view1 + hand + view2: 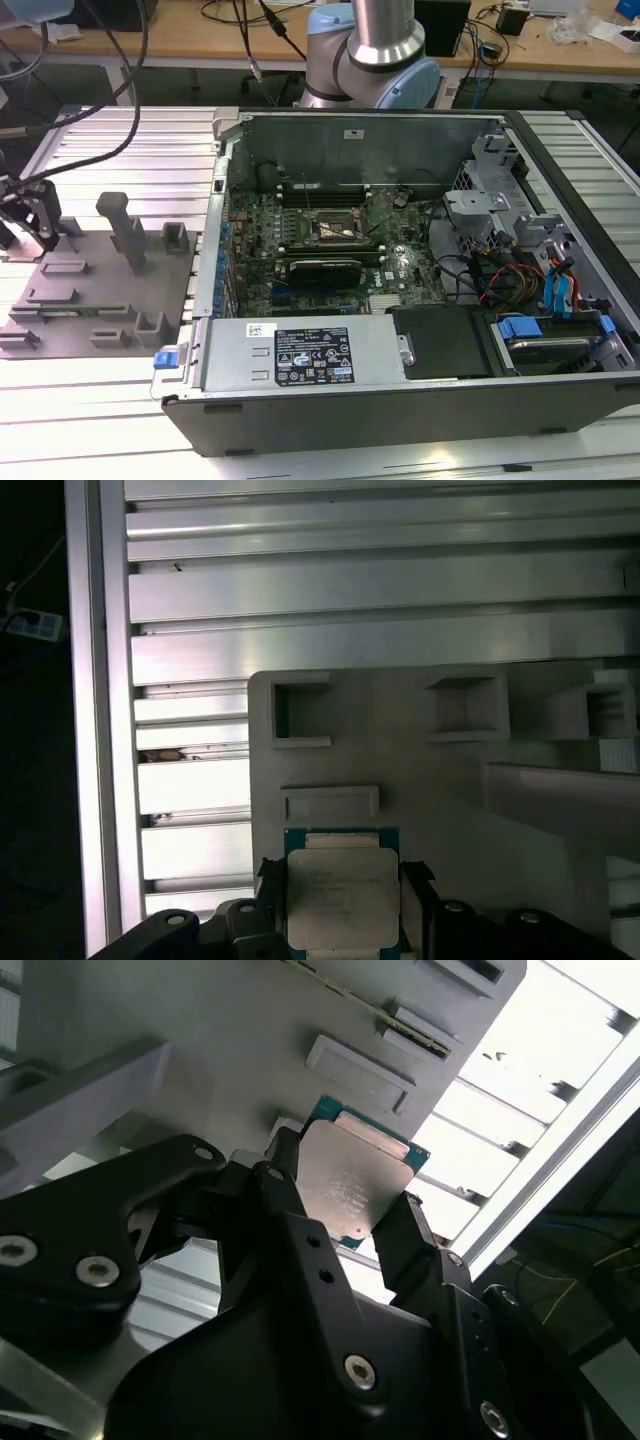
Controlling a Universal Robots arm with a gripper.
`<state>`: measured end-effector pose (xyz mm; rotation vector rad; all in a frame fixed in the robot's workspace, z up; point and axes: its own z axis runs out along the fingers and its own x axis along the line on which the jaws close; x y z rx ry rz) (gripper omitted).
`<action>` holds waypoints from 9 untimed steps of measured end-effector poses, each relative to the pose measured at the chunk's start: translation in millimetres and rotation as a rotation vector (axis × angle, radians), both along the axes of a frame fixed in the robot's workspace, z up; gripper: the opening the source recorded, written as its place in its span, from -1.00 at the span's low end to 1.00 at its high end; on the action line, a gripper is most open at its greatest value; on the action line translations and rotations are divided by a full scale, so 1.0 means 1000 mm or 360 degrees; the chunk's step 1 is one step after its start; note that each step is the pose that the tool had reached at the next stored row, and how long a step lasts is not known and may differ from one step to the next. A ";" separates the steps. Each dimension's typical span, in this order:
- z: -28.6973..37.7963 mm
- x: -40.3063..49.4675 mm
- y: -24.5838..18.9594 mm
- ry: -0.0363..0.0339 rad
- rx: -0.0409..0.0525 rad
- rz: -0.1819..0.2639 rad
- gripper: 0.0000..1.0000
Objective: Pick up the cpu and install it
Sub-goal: 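Pick up the cpu and move it towards the insertion slot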
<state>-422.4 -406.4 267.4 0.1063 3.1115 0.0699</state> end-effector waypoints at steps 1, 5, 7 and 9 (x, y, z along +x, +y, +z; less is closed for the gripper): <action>0.0023 0.0000 0.0001 0.0000 0.0000 0.0000 0.08; 0.0140 0.0000 0.0007 0.0000 0.0000 0.0000 0.08; 0.0214 0.0000 0.0008 0.0000 0.0000 0.0000 0.08; 0.0281 0.0000 0.0012 0.0000 0.0000 0.0000 0.08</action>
